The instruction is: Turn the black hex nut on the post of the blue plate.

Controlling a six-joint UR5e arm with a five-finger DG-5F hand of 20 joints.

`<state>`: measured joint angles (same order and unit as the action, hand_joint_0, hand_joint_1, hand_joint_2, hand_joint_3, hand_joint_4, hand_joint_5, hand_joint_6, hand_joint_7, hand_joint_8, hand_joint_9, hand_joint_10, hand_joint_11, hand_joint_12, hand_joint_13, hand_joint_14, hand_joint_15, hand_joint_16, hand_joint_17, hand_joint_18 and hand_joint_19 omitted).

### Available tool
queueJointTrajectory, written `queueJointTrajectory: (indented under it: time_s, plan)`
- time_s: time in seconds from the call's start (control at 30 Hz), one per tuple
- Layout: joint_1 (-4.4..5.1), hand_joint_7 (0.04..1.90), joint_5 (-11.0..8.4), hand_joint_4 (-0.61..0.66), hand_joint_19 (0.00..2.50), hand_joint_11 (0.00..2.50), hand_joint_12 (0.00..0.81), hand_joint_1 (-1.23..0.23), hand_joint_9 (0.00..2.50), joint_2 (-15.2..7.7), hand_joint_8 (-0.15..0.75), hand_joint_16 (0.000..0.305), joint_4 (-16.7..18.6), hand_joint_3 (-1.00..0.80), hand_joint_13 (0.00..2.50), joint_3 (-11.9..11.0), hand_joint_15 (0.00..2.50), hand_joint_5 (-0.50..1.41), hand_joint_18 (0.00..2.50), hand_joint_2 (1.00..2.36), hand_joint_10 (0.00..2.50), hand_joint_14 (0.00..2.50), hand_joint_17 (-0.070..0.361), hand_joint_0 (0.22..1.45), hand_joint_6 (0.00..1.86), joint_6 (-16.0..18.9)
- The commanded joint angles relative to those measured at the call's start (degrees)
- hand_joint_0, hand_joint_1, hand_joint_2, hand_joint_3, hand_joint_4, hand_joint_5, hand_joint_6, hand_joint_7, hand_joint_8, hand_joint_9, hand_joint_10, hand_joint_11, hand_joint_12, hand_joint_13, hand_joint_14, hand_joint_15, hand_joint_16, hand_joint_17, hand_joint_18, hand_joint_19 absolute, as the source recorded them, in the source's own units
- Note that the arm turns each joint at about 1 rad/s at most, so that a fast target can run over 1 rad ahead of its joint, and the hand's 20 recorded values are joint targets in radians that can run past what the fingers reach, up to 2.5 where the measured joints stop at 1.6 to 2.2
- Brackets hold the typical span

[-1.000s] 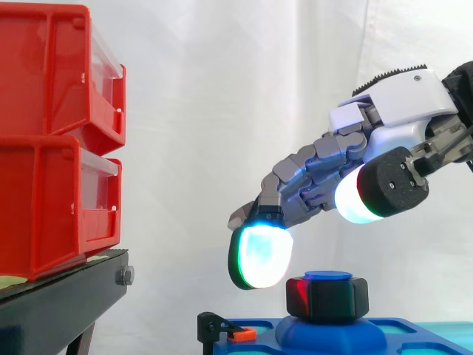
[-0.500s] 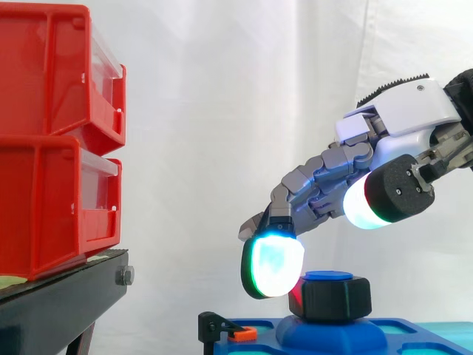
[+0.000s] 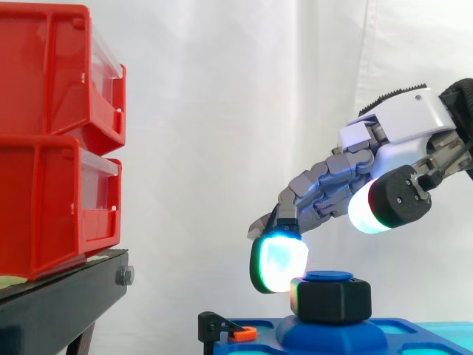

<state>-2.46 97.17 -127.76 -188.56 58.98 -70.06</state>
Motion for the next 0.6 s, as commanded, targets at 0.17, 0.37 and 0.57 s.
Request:
queueJointTrajectory:
  time_s: [0.17,0.37,0.57]
  plan:
    - [-1.67,0.85,2.06,0.19,0.11,0.00,0.390,-0.37,0.10,-0.03,0.242,0.062,0.04,-0.50,0.08,-0.88,0.02,-0.24,0.00,1.00,0.00,0.00,0.139,0.45,0.50,-0.95]
    - [-1.32,0.85,1.97,0.19,0.12,0.00,0.389,-0.37,0.10,-0.03,0.242,0.062,-0.05,-0.50,0.08,-1.93,0.02,-0.24,0.00,1.00,0.00,0.00,0.139,0.45,0.50,-1.04]
    - [-0.62,0.85,1.62,0.19,0.11,0.00,0.389,-0.37,0.10,-0.03,0.241,0.062,0.12,-0.50,0.08,-2.81,0.02,-0.24,0.00,1.00,0.00,0.00,0.139,0.45,0.50,-0.86]
